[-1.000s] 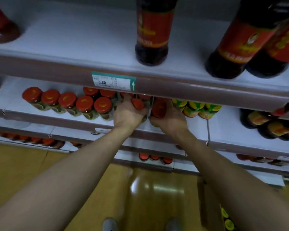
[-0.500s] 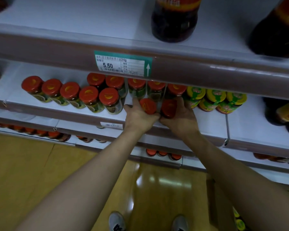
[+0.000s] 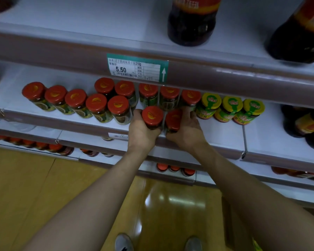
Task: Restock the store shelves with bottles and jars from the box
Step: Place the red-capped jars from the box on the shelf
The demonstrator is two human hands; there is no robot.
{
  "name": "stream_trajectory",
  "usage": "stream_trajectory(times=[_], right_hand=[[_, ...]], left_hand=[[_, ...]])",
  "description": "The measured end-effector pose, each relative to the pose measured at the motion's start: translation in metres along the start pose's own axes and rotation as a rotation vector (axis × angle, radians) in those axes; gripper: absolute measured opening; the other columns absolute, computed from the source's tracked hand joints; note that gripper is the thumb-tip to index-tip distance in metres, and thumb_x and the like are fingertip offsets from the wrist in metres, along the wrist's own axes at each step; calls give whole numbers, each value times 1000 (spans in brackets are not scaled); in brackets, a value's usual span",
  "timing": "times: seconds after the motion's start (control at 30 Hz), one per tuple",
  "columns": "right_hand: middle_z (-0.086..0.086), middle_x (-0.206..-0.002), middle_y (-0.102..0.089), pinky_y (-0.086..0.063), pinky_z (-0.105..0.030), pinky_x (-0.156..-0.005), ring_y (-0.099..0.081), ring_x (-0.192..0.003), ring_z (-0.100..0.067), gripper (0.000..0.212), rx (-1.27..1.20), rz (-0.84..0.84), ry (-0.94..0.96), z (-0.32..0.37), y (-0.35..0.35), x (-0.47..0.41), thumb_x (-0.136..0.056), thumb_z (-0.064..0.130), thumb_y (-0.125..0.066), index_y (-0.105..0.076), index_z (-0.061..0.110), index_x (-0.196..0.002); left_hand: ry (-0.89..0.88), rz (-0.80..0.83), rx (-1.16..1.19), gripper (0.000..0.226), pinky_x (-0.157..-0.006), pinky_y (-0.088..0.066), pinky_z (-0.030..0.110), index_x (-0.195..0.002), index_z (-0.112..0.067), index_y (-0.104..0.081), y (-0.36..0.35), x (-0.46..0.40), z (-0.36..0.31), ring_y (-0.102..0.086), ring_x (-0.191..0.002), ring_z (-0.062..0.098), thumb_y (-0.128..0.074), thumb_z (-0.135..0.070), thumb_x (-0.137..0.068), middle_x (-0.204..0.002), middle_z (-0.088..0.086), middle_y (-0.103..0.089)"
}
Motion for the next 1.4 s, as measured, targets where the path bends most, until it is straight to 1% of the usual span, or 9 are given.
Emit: stream_trajectory(times=[0.13, 0.27, 0.47, 0.67, 0.93, 1.07, 1.17, 1.27, 1.4], right_hand=[[-18, -141, -48, -54, -51, -98, -55, -125, -42, 95, 9, -74, 18, 4, -7, 3, -73, 30, -88, -34, 7, -147], [-16, -138, -51, -55, -51, -95, -57, -122, -41, 90, 14, -96, 31, 8, -13, 1, -72, 32, -89, -38, 8, -142], [-12, -136, -52, -55, -50, -95, -58, -119, -38, 86, -8, -86, 1, 10, -14, -6, -70, 35, -88, -39, 14, -138], [-15, -138, -55, -56, -52, -93, -59, -119, -40, 94, -16, -87, 0, 14, -12, -8, -72, 37, -89, -33, 14, -144], [-18, -142, -51, -55, -53, -95, -58, -120, -43, 98, -23, -123, 37, 11, -12, 0, -74, 36, -91, -34, 6, -148], [-24, -140, -50, -56, -51, -90, -61, -115, -48, 100, -26, -153, 59, 7, -7, 12, -78, 39, -91, -33, 4, -151], [-23, -145, -48, -54, -46, -95, -58, -123, -43, 97, -32, -110, 26, 6, 7, 24, -81, 39, -88, -31, 4, -152], [-19, -143, -49, -53, -41, -93, -59, -123, -35, 88, -57, -82, -15, 8, 26, 44, -84, 45, -84, -36, 6, -147], [-7, -127, -56, -48, -29, -81, -63, -106, -21, 55, -190, -70, -26, 17, 54, 85, -93, 41, -76, -52, 13, -133]], left_hand=[[13, -61, 10, 71, -95, -52, 36, -133, -17, -49, 4, 4, 6, -64, -114, 26, -91, -22, -76, -124, 9, -66], [34, -112, 18, 79, -107, -50, 47, -136, -16, -46, 5, 1, 6, -60, -124, 30, -93, -22, -72, -134, 10, -59], [56, -147, 15, 80, -104, -51, 50, -134, -13, -45, 0, -3, 4, -59, -123, 35, -94, -19, -71, -134, 13, -55], [57, -173, 22, 93, -106, -47, 45, -145, -10, -39, -3, -2, -2, -55, -128, 40, -94, -18, -71, -145, 19, -47], [98, -173, -7, 103, -105, -48, 49, -150, -10, -32, -3, 3, -6, -53, -130, 43, -95, -23, -70, -147, 20, -43], [141, -137, -9, 97, -109, -45, 44, -149, -10, -33, 0, 14, -5, -50, -133, 42, -93, -19, -74, -151, 20, -37], [161, -122, -15, 91, -106, -46, 40, -147, -8, -34, 4, 30, -5, -52, -130, 38, -90, -23, -77, -148, 19, -37], [148, -96, -11, 62, -94, -47, 34, -132, -9, -47, 10, 51, -11, -56, -114, 30, -83, -28, -85, -133, 13, -46], [73, -26, 96, 29, -88, -55, 32, -109, -17, -58, 21, 87, -37, -63, -91, 8, -75, -33, -92, -111, 4, -65]])
Point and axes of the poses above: each hand's wrist, its own x-axis away from the middle knuckle, its own y-axis out of the back of the hand, z = x × y, the point moved 1 cm from there along -x, towards the middle knuckle
